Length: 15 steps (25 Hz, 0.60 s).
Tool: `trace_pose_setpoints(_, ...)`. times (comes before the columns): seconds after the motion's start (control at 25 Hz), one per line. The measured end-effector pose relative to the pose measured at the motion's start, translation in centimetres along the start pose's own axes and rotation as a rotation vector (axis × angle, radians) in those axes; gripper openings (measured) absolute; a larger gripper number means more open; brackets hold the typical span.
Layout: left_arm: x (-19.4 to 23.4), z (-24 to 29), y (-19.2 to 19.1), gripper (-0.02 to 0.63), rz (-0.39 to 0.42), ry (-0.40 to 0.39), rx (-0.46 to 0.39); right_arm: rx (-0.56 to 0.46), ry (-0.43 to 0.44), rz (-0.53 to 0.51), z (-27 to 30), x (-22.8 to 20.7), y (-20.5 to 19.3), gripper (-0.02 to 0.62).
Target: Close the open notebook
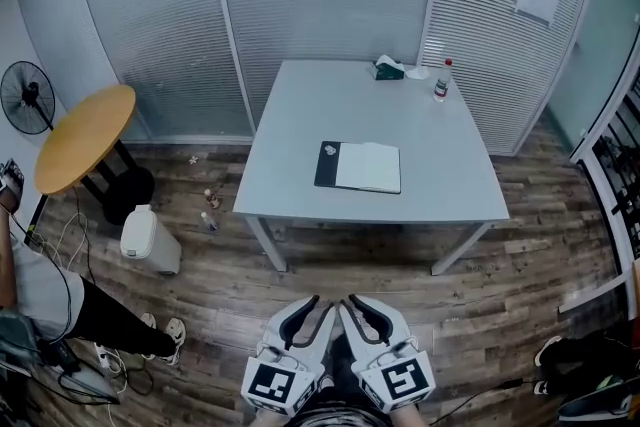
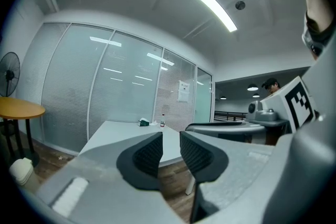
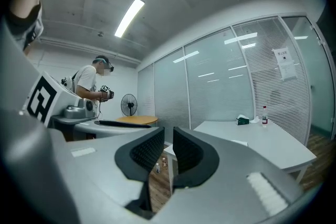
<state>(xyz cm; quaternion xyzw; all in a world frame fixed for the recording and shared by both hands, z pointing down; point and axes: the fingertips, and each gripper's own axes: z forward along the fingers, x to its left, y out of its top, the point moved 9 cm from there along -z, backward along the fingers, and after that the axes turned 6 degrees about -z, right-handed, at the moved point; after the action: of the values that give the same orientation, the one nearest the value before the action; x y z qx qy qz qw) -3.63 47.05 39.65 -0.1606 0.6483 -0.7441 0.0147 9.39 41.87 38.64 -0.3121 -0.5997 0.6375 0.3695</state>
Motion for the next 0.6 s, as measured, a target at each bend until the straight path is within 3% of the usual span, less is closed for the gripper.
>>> trace_pose_setpoints(0.6, 5.9, 12.3, 4.5, 0.094, -0.005, -0.001, -0.001, -0.009, 0.003, 0.0, 9.7, -9.7, 2.2, 0.054)
